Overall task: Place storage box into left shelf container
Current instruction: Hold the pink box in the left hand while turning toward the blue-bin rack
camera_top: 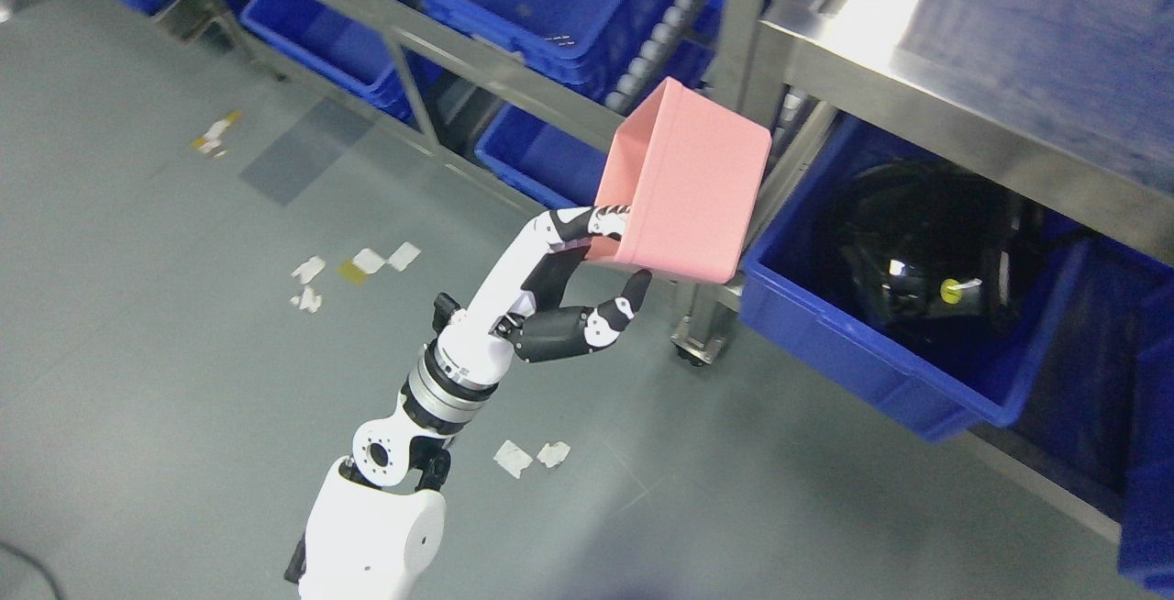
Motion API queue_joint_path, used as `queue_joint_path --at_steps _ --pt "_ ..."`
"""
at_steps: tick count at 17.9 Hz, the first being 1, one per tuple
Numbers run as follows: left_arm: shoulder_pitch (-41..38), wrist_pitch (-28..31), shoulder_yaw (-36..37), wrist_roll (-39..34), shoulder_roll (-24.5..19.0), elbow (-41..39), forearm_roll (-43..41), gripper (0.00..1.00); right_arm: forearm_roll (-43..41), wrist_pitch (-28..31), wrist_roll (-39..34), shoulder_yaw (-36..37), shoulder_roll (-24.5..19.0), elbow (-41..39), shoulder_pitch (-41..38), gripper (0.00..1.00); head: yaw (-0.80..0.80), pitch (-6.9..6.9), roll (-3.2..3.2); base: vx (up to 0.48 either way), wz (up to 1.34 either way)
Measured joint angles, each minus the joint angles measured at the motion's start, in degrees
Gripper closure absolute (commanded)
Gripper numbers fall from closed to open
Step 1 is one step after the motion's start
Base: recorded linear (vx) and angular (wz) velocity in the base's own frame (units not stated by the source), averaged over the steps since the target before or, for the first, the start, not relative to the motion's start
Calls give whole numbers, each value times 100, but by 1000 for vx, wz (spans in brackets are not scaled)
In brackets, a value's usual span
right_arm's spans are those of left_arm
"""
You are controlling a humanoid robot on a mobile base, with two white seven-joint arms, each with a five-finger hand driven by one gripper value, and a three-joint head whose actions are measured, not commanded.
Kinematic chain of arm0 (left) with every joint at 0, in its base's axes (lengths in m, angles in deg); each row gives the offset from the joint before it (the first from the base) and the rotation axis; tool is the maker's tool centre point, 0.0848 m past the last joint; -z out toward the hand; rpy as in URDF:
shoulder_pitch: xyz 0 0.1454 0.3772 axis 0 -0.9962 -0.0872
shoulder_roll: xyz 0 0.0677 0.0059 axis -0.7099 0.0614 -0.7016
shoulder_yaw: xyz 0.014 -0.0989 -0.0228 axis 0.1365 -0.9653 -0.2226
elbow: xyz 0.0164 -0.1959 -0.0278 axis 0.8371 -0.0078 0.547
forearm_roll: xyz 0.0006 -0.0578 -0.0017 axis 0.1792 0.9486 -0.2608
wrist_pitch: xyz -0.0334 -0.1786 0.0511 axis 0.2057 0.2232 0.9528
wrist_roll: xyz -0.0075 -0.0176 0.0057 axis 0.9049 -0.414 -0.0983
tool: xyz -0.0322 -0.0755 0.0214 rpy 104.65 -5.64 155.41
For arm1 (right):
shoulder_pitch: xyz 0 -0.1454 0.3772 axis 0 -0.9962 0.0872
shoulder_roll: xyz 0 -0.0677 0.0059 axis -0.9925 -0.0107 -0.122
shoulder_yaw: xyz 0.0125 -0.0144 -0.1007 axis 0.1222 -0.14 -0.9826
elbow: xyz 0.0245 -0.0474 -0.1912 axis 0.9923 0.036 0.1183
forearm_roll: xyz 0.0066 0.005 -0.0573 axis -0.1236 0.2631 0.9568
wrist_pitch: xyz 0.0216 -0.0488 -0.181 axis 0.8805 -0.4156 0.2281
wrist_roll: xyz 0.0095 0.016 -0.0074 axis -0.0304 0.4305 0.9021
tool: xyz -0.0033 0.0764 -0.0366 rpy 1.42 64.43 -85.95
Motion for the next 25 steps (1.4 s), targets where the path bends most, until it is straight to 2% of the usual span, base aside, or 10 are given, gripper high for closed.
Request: queue_joint_path --at_steps 7,14,25 --pt "-479 -179 -33 29 3 -130 -12 96 0 -3 -5 0 0 0 1 0 0 2 0 87 1002" --pt "-710 -251 -50 39 4 -187 -15 96 0 -5 -29 0 0 0 -1 0 0 4 0 293 813" --pt "-788 -255 -62 40 5 -191 -16 96 0 -11 5 0 0 0 0 0 0 4 0 424 177"
